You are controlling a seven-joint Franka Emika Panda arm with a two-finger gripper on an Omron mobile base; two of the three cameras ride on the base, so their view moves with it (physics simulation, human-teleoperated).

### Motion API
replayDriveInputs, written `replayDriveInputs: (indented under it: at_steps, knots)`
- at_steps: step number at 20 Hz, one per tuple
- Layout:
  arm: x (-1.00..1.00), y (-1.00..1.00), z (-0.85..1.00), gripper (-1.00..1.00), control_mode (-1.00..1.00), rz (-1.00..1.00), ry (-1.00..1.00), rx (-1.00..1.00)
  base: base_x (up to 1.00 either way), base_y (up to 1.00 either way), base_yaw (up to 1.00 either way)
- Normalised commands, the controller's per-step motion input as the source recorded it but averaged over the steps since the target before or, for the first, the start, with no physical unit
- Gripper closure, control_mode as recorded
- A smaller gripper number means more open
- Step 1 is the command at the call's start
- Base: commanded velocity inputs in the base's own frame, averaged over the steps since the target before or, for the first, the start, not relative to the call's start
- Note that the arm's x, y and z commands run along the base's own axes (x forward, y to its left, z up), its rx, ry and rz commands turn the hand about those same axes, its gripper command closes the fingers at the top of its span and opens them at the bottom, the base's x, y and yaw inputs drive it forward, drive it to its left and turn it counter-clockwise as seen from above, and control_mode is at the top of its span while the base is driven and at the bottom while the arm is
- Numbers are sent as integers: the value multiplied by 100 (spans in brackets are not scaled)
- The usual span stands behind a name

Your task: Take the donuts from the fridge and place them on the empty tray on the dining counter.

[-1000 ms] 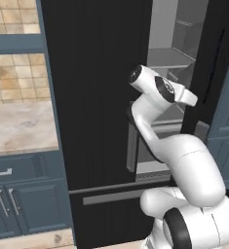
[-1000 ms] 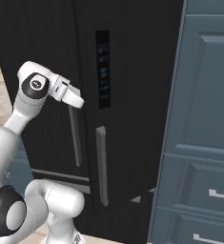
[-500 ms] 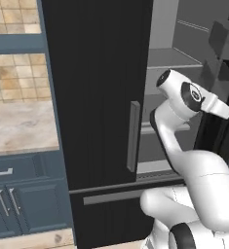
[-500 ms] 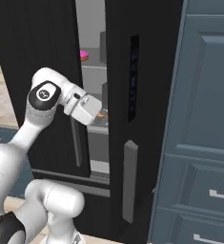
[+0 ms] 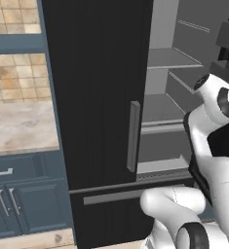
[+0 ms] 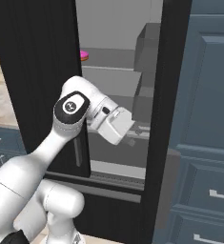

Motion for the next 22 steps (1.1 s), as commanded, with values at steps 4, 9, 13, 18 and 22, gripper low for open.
replayDriveInputs:
  at_steps: [4,9,13,18,22]
  knots:
    - [-33,32,15,-100,-100,15,-5,6,0,0,0]
    - [-7,100,12,-100,-100,50,1,2,0,0,0]
    - [0,98,8,-100,-100,65,7,6,0,0,0]
    - [8,80,8,-100,-100,62,11,12,0,0,0]
    - [28,66,0,-100,-100,52,14,18,0,0,0]
